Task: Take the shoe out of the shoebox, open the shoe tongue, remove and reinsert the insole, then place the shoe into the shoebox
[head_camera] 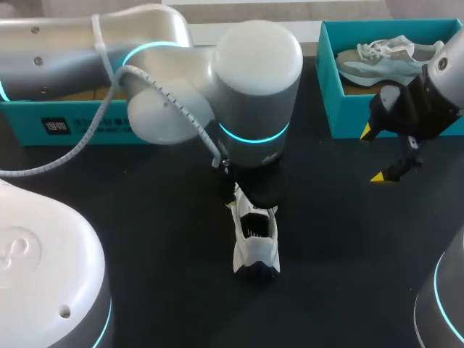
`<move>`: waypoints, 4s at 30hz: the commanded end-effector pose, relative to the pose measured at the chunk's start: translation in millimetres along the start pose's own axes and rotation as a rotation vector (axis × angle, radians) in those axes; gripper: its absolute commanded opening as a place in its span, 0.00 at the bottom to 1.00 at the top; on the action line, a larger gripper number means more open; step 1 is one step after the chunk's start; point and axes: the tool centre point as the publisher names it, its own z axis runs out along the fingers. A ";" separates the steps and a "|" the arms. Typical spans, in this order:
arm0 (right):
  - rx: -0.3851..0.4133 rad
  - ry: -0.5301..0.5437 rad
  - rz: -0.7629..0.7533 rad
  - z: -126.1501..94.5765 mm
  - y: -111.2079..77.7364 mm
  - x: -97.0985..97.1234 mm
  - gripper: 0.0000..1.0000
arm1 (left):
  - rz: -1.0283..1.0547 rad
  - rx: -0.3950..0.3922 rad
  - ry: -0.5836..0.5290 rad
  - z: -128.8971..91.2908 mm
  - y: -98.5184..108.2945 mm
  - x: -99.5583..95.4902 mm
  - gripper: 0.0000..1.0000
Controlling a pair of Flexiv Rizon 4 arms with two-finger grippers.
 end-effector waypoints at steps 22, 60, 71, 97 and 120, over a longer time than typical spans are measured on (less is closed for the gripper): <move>0.001 -0.001 0.000 0.7 0.1 0.4 1.00 | -0.839 0.066 -0.111 -21.4 -52.1 27.4 1.00; 0.001 -0.001 0.000 0.7 0.1 0.4 1.00 | -1.011 0.072 -0.044 64.4 -109.3 37.5 0.91; 0.001 -0.001 0.000 0.7 0.1 0.4 1.00 | -0.984 0.094 0.007 86.0 -111.1 44.3 0.77; 0.001 -0.001 0.000 0.7 0.1 0.4 1.00 | -0.942 0.287 0.217 69.5 -113.9 59.9 0.00; 0.001 -0.001 0.000 0.7 0.1 0.4 1.00 | -0.869 0.255 0.216 -117.7 -17.7 78.7 0.00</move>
